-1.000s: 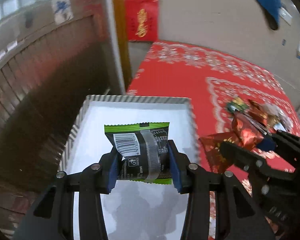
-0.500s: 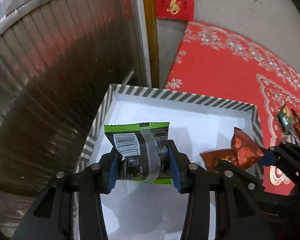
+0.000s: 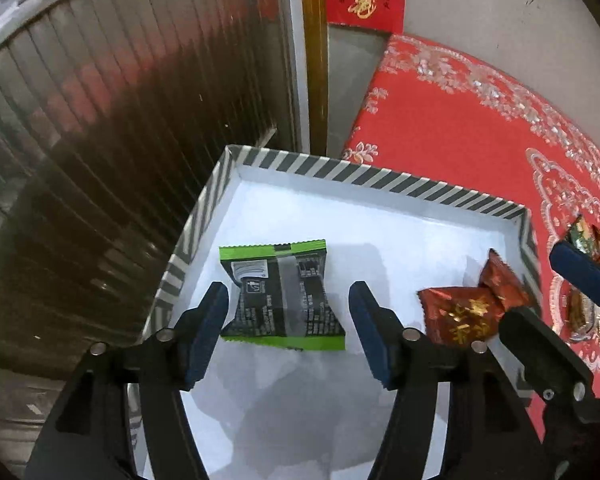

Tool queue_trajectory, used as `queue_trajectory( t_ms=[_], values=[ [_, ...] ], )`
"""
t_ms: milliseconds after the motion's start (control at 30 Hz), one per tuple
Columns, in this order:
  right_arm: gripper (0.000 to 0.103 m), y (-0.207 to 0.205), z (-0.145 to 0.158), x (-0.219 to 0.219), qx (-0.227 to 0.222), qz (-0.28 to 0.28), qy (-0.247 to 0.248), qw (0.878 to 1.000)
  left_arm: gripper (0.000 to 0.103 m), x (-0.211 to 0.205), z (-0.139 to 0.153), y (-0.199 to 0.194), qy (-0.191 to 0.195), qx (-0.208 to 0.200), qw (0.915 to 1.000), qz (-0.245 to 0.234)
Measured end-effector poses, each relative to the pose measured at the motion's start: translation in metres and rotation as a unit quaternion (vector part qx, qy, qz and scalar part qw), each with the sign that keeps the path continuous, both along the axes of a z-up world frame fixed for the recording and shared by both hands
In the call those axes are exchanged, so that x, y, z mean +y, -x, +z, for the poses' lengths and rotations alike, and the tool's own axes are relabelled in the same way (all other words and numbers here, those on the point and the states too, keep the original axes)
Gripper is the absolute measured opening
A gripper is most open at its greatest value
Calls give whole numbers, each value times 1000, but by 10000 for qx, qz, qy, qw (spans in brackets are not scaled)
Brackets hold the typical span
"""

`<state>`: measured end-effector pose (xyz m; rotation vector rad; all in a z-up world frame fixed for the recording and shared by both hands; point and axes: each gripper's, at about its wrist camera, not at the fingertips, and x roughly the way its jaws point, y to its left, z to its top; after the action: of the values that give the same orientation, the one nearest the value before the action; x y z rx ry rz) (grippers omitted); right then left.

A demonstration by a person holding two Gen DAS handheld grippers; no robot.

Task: Organize snacks
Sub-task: 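Carry both snacks to the white tray and open both tools to release, then move both tools back toward the snack pile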

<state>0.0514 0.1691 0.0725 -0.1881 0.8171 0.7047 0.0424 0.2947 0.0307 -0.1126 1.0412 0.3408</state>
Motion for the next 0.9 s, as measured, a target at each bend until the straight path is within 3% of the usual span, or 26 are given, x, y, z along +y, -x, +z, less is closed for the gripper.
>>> queue_trajectory(
  t_ms=[100, 200, 433, 900],
  values=[
    [68, 13, 10, -14, -114, -130, -120, 9998, 64, -6, 18, 17, -31, -329, 9995, 21],
    [73, 26, 19, -31, -187, -230, -333, 9990, 78, -19, 36, 34, -147, -658, 9977, -54],
    [79, 55, 36, -86, -407, -634, -526, 9958, 79, -68, 63, 65, -126, -1142, 9925, -421],
    [83, 89, 29, -234, -435, -1916, -409, 9797, 79, -188, 62, 79, 309, -1126, 9813, -1531]
  ],
)
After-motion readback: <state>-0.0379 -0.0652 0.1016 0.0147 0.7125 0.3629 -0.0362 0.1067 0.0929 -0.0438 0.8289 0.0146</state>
